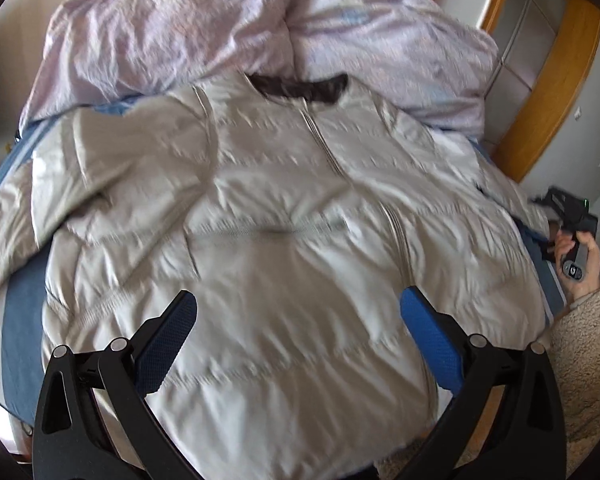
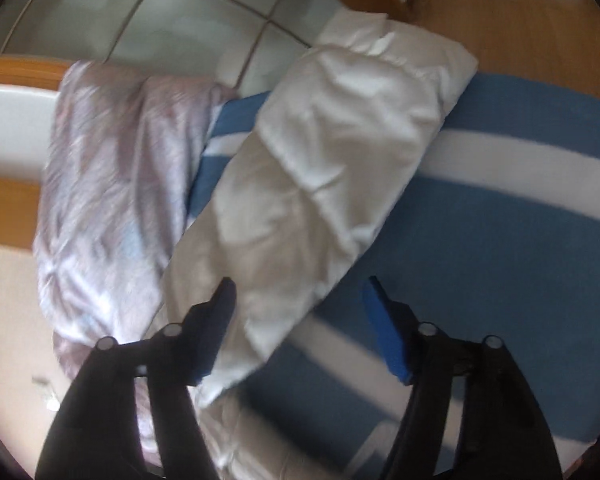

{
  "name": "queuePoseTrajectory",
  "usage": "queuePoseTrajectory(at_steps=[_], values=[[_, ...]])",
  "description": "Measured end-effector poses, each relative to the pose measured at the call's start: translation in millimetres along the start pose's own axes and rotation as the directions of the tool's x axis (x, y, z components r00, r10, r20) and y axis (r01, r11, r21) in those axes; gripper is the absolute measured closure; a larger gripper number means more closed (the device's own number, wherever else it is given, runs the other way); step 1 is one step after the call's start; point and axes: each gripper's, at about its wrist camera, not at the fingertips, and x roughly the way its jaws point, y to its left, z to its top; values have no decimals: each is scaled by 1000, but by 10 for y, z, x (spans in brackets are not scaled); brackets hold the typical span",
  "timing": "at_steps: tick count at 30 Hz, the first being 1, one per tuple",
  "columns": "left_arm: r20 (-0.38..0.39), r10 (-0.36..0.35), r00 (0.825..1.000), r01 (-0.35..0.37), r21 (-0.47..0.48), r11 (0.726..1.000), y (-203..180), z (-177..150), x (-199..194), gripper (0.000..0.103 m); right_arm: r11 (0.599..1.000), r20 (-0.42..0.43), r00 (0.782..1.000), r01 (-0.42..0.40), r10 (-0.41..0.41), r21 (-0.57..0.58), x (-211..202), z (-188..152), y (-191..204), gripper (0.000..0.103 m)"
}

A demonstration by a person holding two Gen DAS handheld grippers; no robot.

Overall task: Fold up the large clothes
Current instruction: 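Grasp the jacket sleeve cuff with the right gripper and lift it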

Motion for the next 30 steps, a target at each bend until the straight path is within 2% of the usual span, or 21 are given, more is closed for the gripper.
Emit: queuePoseTrajectory(at_steps=[4, 10, 14, 17, 20, 23, 27, 30], values=[[51, 19, 998, -18, -35, 999, 162, 136, 0, 1, 1000, 41, 999, 25, -25, 19, 54, 132, -42, 52], [78, 40, 996, -34, -71, 997, 362, 265, 9, 1, 988, 159, 975, 155, -153, -1, 3, 271, -1, 66], [90, 14, 996, -5, -95, 995, 510, 339, 2, 1, 964, 222, 947, 254, -231, -77, -9, 294, 165, 86], [118, 13, 993, 1, -115, 993, 602, 389, -20, 1, 924, 321, 911, 331, -261, -190, -100, 220, 475, 92], [133, 34, 990, -17, -124, 992, 666, 419, -33, 1, 873, 421, 875, 384, -240, -301, -214, 82, 863, 94], [144, 53, 988, -32, -142, 989, 737, 427, -39, 1, 821, 488, 853, 409, -188, -399, -289, -102, 1250, 94], [138, 62, 989, -40, -162, 986, 813, 415, -21, 1, 747, 532, 842, 410, -89, -523, -353, -445, 1752, 95], [140, 62, 988, -39, -162, 986, 840, 398, -33, 1, 685, 538, 842, 406, -24, -605, -350, -699, 2040, 95]])
